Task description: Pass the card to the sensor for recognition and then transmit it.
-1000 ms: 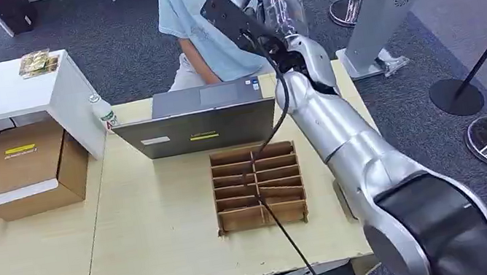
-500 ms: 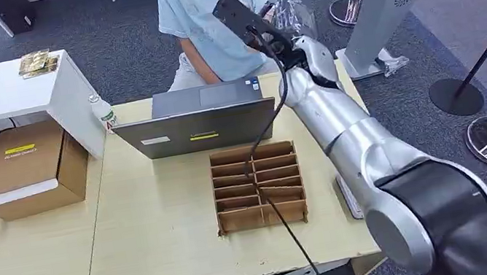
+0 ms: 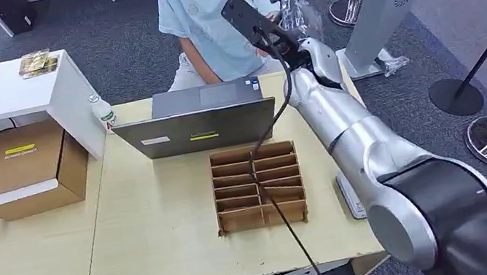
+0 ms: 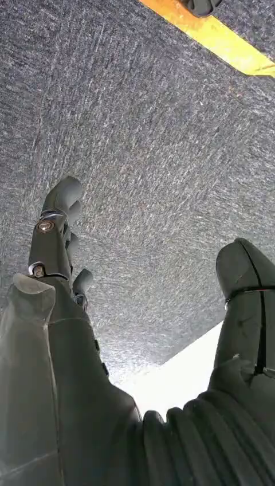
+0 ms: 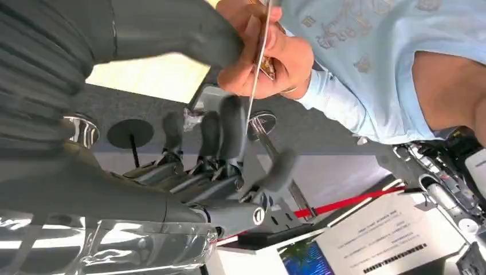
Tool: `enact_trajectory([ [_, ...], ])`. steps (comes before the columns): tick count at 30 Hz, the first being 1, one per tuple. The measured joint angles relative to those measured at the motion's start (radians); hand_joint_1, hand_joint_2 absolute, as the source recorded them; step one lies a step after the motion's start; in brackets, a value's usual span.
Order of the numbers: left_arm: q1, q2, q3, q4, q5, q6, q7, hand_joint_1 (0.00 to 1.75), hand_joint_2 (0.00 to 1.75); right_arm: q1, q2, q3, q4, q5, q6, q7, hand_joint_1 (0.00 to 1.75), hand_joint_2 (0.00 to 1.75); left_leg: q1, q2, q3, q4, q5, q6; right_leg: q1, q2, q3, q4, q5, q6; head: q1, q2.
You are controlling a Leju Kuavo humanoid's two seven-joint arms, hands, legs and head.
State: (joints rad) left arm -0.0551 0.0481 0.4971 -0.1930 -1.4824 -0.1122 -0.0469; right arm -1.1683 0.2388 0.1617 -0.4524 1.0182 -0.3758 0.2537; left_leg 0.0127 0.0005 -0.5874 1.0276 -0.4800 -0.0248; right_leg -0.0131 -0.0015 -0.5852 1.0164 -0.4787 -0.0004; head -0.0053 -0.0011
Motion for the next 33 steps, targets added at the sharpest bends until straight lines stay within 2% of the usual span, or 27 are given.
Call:
enact_trajectory([
  [9,0.0,0.0,-0.001,0.0,0.0,0.002,0.003,0.0,1.75,0.001,-0.001,-0.04,-0.003,-0.033,-0.024,-0.072,0.0,1.75,0.0,0.0,0.0,0.0,0.0,0.0,0.0,0.0,0.0,0.0,0.0,0.0,0.0,0.0],
  [15,0.0,0.0,-0.001,0.0,0.0,0.006,0.009,0.0,1.75,0.011,0.007,-0.113,-0.044,-0.202,-0.018,-0.22,0.0,1.75,0.0,0.0,0.0,0.0,0.0,0.0,0.0,0.0,0.0,0.0,0.0,0.0,0.0,0.0],
  [17,0.0,0.0,-0.001,0.0,0.0,0.011,0.009,0.0,1.75,0.023,0.013,-0.143,-0.073,-0.299,0.025,-0.303,0.0,1.75,0.0,0.0,0.0,0.0,0.0,0.0,0.0,0.0,0.0,0.0,0.0,0.0,0.0,0.0],
  [19,0.001,0.0,-0.001,0.0,0.0,0.015,0.009,0.0,1.75,0.04,0.014,-0.171,-0.108,-0.423,0.101,-0.378,0.0,1.75,0.0,0.0,0.0,0.0,0.0,0.0,0.0,0.0,0.0,0.0,0.0,0.0,0.0,0.0],
  [23,0.002,0.0,-0.001,0.0,0.0,0.017,0.01,0.0,1.75,0.104,0.014,-0.191,-0.21,-0.661,0.215,-0.47,0.0,1.75,0.0,0.0,0.0,0.0,0.0,0.0,0.0,0.0,0.0,0.0,0.0,0.0,0.0,0.0],
  [26,0.002,0.0,-0.001,0.0,0.0,0.02,0.013,0.0,1.75,0.189,0.005,-0.185,-0.332,-0.884,0.301,-0.496,0.0,1.75,0.0,-0.001,0.0,0.0,0.0,0.0,0.0,-0.001,0.0,-0.001,0.0,0.0,0.0,0.0],
  [30,0.006,0.0,0.0,0.0,0.0,0.019,0.018,0.0,1.75,0.333,-0.037,-0.124,-0.521,-1.188,0.424,-0.493,0.0,1.75,0.0,-0.001,0.0,0.0,0.0,0.0,0.0,-0.001,0.0,-0.001,0.0,0.0,0.0,0.0],
  [32,0.006,0.0,0.001,0.0,0.0,0.016,0.024,0.0,1.75,0.405,-0.064,-0.091,-0.622,-1.402,0.571,-0.467,0.0,1.75,0.0,0.0,0.0,0.0,-0.001,0.0,0.0,0.0,0.0,-0.001,0.0,0.0,0.0,0.0],
  [33,0.006,0.0,0.002,0.0,0.0,0.016,0.026,0.0,1.75,0.444,-0.079,-0.075,-0.683,-1.469,0.617,-0.462,0.0,1.75,0.0,-0.001,0.0,0.0,-0.001,0.001,0.0,-0.001,0.0,-0.002,-0.001,0.001,0.0,0.0],
])
